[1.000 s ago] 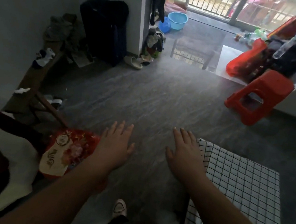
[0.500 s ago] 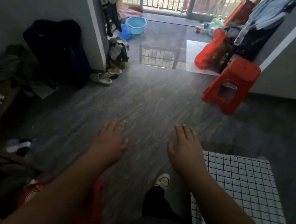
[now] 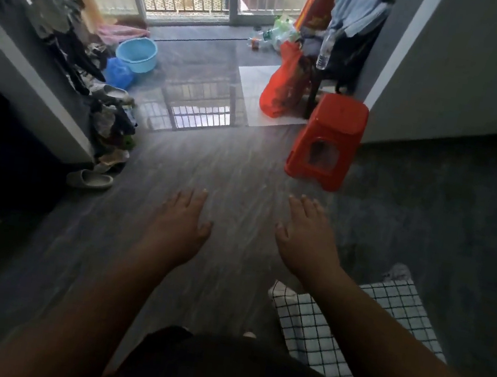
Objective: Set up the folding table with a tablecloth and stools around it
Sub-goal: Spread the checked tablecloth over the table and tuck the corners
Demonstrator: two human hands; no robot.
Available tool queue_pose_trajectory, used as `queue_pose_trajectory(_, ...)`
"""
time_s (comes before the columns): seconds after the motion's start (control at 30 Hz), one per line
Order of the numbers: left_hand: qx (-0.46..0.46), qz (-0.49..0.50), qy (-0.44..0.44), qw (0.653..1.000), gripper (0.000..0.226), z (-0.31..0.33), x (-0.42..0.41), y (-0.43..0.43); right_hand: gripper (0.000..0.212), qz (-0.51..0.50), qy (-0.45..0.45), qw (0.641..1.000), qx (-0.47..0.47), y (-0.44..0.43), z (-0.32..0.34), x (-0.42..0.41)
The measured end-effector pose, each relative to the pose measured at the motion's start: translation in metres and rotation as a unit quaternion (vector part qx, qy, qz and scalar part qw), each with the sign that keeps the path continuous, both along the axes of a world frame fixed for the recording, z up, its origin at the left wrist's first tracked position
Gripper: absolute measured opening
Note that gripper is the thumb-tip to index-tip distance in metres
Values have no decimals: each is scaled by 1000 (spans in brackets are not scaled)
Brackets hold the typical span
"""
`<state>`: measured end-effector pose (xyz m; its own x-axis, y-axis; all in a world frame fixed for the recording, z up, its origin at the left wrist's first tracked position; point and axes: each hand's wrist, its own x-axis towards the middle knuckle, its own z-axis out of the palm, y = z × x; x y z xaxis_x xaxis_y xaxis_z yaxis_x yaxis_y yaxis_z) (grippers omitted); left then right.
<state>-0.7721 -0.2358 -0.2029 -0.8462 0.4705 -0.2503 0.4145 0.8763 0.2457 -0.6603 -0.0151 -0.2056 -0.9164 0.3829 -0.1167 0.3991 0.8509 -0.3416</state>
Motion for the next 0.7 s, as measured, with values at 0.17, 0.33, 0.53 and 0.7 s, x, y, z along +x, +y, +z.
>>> queue_pose_trajectory(0.17,3,-48,5,999,70,-15,-88,47,69,-60,2,998,7,33,-14,-53)
queue_pose_trajectory(0.33,4,-139,0,990,71,-28,-191,101,67,-154,-17,988,7,63,-32,-122)
queue_pose_trajectory(0.53,-12,-280,1,960,70,-24,-293,186,65,-301,-15,953,-28,86,-19,-183)
queue_pose_trajectory(0.7,9,-396,-23,918,69,-15,-309,273,66,-401,-12,915,-37,110,-12,-178)
